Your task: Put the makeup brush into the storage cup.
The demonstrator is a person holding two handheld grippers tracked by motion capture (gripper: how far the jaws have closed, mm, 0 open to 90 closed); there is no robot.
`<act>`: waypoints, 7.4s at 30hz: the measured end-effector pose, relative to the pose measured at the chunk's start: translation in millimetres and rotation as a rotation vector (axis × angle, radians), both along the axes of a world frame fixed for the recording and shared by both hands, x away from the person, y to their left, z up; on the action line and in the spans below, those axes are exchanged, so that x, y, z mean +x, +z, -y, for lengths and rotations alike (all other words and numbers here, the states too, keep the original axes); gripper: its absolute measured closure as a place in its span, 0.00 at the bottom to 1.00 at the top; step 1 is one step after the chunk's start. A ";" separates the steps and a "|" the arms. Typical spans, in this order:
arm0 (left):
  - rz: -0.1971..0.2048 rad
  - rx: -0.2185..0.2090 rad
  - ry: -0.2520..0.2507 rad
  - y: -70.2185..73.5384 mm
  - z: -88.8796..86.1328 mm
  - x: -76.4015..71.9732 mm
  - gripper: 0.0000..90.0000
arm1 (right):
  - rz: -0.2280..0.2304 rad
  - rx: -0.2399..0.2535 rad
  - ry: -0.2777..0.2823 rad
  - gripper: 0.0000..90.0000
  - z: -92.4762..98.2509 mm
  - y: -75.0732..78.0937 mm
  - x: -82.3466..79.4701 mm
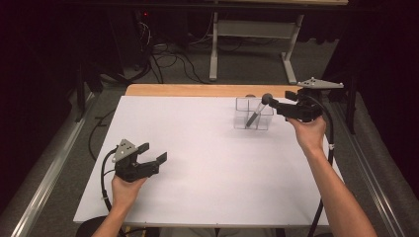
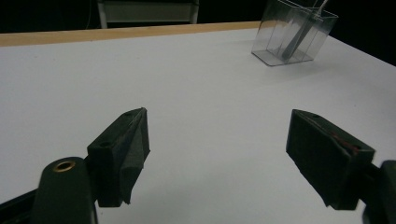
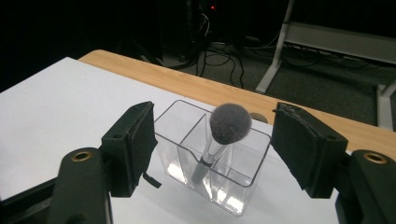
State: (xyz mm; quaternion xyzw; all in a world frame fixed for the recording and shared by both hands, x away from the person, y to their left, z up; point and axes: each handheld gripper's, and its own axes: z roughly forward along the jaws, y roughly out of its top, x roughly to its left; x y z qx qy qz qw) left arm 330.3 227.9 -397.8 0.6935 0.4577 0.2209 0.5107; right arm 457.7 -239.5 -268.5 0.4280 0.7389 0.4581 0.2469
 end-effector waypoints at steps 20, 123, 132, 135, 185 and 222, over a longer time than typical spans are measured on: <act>-0.002 -0.006 0.006 -0.3 -0.7 0.7 0.24 | 0.026 0.000 0.031 0.36 7.1 3.2 -21.6; -0.001 -0.008 -0.014 0.4 2.4 -1.1 0.24 | 0.049 0.149 0.073 0.35 57.0 -52.2 -102.4; -0.001 -0.007 -0.012 0.4 2.4 -1.4 0.24 | 0.036 0.145 0.069 0.35 56.1 -59.6 -103.3; -0.002 -0.002 -0.014 0.3 2.6 -0.9 0.24 | 0.029 0.146 0.068 0.35 56.8 -62.8 -103.2; 0.003 -0.007 -0.016 0.7 3.0 -2.0 0.24 | -0.037 0.089 0.033 0.35 47.3 -112.4 -101.8; 0.018 -0.007 -0.032 3.0 3.9 -4.6 0.24 | -0.046 0.070 0.018 0.34 43.3 -134.4 -103.1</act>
